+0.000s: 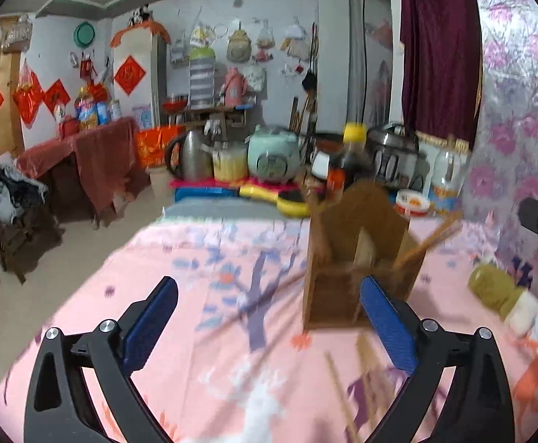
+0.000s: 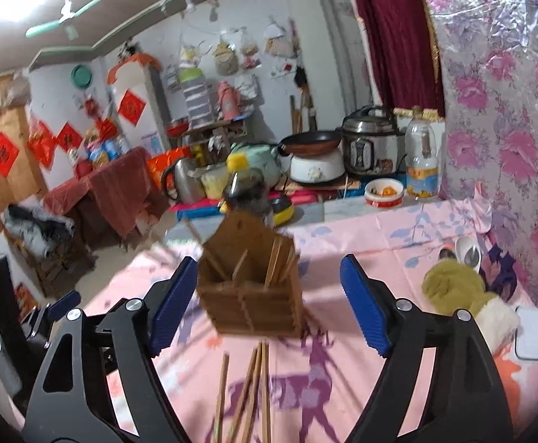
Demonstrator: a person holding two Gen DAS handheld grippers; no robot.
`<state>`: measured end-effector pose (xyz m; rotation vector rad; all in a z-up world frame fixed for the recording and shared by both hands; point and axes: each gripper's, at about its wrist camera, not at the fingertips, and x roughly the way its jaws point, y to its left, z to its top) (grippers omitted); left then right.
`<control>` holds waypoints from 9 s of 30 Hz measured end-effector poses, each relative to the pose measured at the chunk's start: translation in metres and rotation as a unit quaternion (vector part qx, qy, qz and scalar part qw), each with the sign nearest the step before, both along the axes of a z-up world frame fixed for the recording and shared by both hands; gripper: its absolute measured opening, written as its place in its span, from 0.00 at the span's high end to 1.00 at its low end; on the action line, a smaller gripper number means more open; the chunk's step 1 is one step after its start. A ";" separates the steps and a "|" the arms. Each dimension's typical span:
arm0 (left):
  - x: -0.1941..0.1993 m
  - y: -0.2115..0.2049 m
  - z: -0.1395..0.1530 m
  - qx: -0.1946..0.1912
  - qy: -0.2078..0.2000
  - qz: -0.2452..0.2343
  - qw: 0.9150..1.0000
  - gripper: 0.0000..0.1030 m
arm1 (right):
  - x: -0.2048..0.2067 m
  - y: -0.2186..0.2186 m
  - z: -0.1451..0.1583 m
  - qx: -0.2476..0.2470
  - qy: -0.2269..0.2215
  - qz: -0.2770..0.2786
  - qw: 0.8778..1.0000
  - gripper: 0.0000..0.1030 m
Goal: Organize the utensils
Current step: 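Move both open tools back over the remaining chopsticks, then close the right tool on a chopstick while the left tool positions around another, then close the left tool on a chopstick while the right tool holds its own, then lift both held chopsticks and carry them over the wooden caddy, then lower both chopsticks into the caddy and open both tools, then move both open tools back over the remaining chopsticks on the sheet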
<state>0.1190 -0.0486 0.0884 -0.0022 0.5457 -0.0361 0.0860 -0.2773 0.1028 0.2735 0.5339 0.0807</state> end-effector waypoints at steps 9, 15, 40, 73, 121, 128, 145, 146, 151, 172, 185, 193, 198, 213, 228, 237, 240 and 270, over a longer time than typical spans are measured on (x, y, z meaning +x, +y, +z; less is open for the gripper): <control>-0.021 0.000 -0.063 0.012 0.113 -0.025 0.993 0.06 | -0.046 0.022 -0.097 -0.150 0.111 0.035 0.982 0.11; -0.029 -0.014 -0.078 0.043 0.134 -0.045 0.989 0.06 | -0.044 0.007 -0.104 -0.078 0.141 0.059 0.985 0.11; -0.006 -0.049 -0.139 0.058 0.265 -0.131 0.954 0.05 | -0.032 -0.030 -0.119 0.036 0.202 0.019 0.978 0.11; 0.031 0.024 -0.144 0.030 0.275 0.005 0.961 0.04 | -0.029 0.048 -0.158 -0.127 0.259 0.115 0.951 0.92; -0.042 0.013 -0.111 0.051 0.181 -0.108 0.976 0.93 | -0.055 0.019 -0.144 -0.085 0.216 0.125 0.965 0.94; -0.060 0.013 -0.067 0.034 0.112 -0.099 0.988 0.93 | -0.073 0.014 -0.102 -0.097 0.128 0.092 0.983 0.94; -0.059 -0.027 0.020 0.034 0.061 -0.150 0.986 0.92 | -0.075 0.012 -0.019 -0.072 0.039 0.094 0.992 0.94; -0.060 -0.027 0.014 0.036 0.067 -0.152 0.985 0.92 | -0.076 0.012 -0.019 -0.070 0.039 0.095 0.992 0.94; -0.062 -0.018 -0.043 0.060 0.130 -0.145 0.979 0.55 | -0.077 0.008 -0.027 -0.061 0.046 0.093 0.993 0.94; -0.076 -0.008 -0.001 0.039 0.092 -0.155 0.983 0.94 | -0.076 0.003 -0.015 -0.046 0.033 0.084 0.995 0.94; -0.020 -0.054 0.076 0.035 0.046 -0.160 0.985 0.94 | -0.044 0.009 0.025 -0.058 0.002 0.083 0.995 0.94; 0.020 -0.069 0.133 0.019 -0.035 -0.122 0.992 0.94 | -0.005 0.003 0.074 -0.024 -0.084 0.028 0.996 0.94; 0.045 -0.072 0.136 -0.001 -0.077 -0.087 0.993 0.94 | 0.029 0.006 0.069 -0.014 -0.145 -0.024 0.989 0.94; 0.097 -0.046 0.040 -0.055 -0.007 -0.081 0.995 0.33 | 0.082 0.001 -0.004 0.021 -0.071 -0.021 0.997 0.80; 0.064 -0.017 0.071 -0.022 -0.042 -0.018 0.999 0.06 | 0.044 -0.013 0.028 0.014 -0.129 -0.068 0.989 0.13; 0.015 -0.004 0.088 -0.032 -0.097 0.005 0.995 0.06 | 0.017 -0.038 0.037 0.060 -0.115 -0.080 0.988 0.06; -0.015 -0.007 0.097 -0.027 -0.134 0.010 0.991 0.06 | 0.003 -0.039 0.040 0.062 -0.117 -0.080 0.988 0.06; -0.092 -0.031 0.014 0.085 -0.165 0.033 0.982 0.06 | -0.030 0.008 -0.090 -0.039 0.101 0.040 0.993 0.06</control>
